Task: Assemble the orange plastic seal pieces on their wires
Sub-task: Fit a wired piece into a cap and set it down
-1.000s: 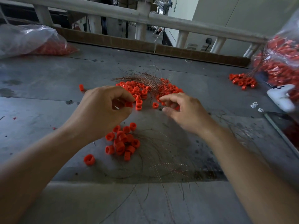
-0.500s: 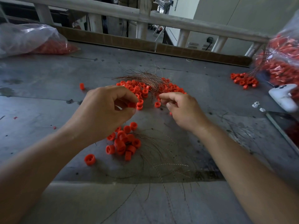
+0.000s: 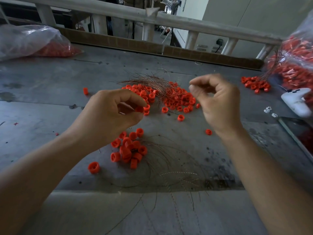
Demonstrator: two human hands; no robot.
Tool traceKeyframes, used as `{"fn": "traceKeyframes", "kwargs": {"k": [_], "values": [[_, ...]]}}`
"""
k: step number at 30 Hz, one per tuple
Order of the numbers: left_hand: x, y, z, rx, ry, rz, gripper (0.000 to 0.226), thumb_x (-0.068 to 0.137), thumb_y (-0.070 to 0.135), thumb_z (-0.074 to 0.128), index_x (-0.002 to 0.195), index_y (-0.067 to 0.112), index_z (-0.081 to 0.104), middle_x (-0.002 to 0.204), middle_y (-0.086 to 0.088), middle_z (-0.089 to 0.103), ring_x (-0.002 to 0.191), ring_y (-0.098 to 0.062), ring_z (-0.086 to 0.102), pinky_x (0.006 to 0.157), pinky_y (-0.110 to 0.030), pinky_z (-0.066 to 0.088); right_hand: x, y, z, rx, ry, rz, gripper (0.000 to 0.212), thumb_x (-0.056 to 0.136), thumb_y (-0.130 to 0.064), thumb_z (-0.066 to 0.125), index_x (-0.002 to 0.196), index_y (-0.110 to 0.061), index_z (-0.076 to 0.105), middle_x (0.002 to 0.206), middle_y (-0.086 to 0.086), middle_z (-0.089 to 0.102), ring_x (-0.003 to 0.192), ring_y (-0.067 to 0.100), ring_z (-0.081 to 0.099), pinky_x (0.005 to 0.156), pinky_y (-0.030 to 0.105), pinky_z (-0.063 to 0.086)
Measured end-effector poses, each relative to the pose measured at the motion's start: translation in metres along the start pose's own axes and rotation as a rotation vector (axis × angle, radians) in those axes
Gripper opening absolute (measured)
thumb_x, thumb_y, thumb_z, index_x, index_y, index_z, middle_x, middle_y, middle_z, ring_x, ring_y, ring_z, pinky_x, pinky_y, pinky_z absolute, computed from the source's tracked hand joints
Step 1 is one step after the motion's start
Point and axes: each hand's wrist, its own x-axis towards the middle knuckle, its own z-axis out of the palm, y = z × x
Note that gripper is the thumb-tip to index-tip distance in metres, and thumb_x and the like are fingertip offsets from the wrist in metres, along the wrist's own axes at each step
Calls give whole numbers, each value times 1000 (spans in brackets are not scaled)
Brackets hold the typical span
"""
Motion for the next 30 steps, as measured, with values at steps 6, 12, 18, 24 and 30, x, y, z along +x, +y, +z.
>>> {"fn": "traceKeyframes", "kwargs": {"k": [6,12,18,24,30], "values": [[0,5,2,-261,-58,-57,33,60,8,73,71,39,72,76,7,72,72,-8,69,66,-13,52,9,-12,-24,351,279,-60,17,83,-2,59,81,-19,56,75,-5,63,72,13,60,73,27,48],[-1,7,2,-369,-76,-81,25,51,24,69,76,28,71,76,-1,72,66,-15,69,61,-14,52,11,-22,-37,248,311,-166,9,85,-12,62,85,-20,58,77,6,56,61,18,46,59,32,37],[-1,7,5,-473,-89,-105,29,56,9,66,83,18,69,76,-2,73,71,-13,71,61,-13,52,-5,-35,-18,47,-156,-196,25,85,-3,58,104,-20,58,85,-13,53,77,-5,51,69,7,39],[-3,13,6,-459,-90,-91,29,56,11,65,83,21,69,75,0,73,69,-11,71,60,-13,52,-21,-44,-1,192,-333,-68,27,80,-9,63,92,-32,56,77,-12,60,73,4,60,64,19,51],[-4,12,5,-454,-100,-89,28,55,15,66,77,30,74,77,0,74,71,-16,71,61,-16,53,-22,-46,0,203,-341,-61,24,78,-9,63,85,-30,53,75,-11,60,72,3,59,65,15,48]]}}
